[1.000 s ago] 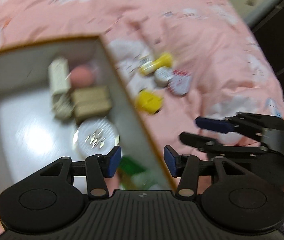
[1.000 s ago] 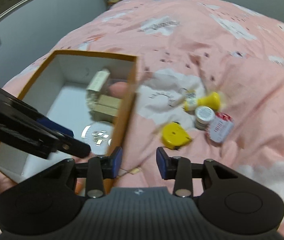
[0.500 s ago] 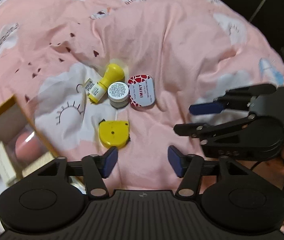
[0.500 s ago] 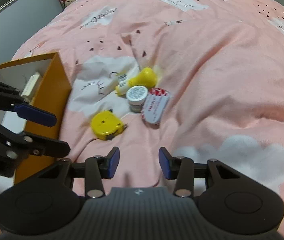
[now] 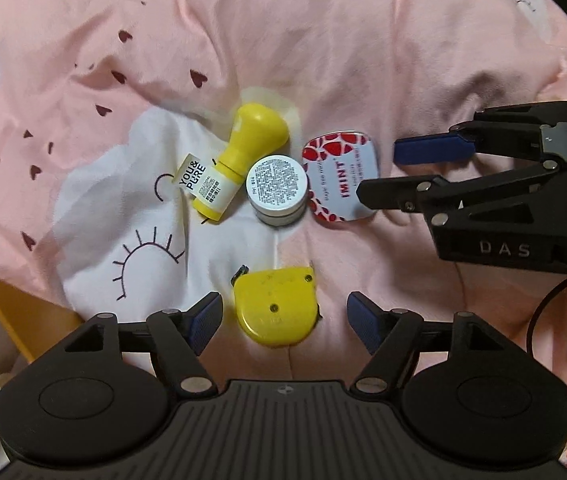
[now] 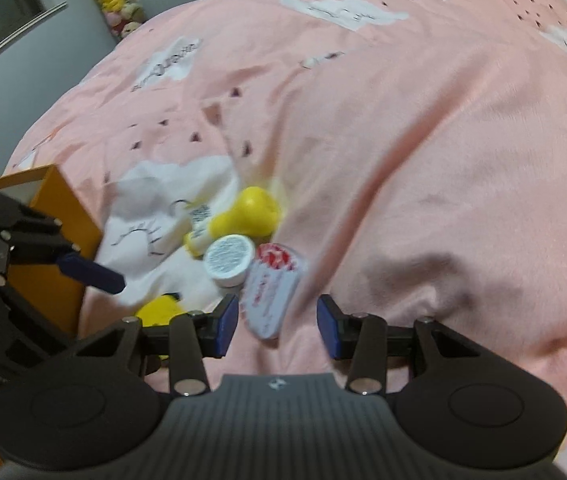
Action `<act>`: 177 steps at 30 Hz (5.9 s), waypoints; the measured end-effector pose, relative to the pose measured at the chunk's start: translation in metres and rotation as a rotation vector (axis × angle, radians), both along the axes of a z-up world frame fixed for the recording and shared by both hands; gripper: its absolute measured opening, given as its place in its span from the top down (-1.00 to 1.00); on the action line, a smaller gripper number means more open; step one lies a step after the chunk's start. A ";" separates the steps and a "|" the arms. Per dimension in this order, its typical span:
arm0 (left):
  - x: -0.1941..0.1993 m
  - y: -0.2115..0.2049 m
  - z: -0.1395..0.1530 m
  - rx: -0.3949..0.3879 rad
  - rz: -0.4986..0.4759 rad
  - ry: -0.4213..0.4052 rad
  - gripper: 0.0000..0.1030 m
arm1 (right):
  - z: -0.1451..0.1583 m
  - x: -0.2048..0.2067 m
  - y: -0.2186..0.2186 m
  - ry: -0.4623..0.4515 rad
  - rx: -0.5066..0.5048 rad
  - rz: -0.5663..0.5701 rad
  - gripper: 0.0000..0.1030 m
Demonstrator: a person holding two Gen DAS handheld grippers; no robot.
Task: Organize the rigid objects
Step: 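Grasp the yellow tape measure with left gripper while right grasps the red-white mint tin, then carry the yellow tape measure and mint tin with both grippers into the open box, then lower the mint tin with right gripper while left releases the tape measure inside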
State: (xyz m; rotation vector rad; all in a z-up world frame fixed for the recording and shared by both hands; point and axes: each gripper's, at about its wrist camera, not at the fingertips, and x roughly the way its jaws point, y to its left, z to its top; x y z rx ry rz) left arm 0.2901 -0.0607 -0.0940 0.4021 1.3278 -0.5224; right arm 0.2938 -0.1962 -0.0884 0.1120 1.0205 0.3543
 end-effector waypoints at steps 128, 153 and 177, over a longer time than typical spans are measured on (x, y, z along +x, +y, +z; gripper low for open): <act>-0.055 0.197 0.006 0.008 0.587 -0.019 -0.27 | 0.086 -0.040 0.149 -0.112 0.309 0.309 0.69; -0.073 0.271 0.123 -0.115 0.547 -0.343 -0.08 | 0.054 0.000 0.266 0.001 0.228 0.378 0.69; -0.072 0.271 0.119 -0.173 0.582 -0.368 0.08 | 0.045 0.007 0.292 -0.034 0.031 0.404 0.67</act>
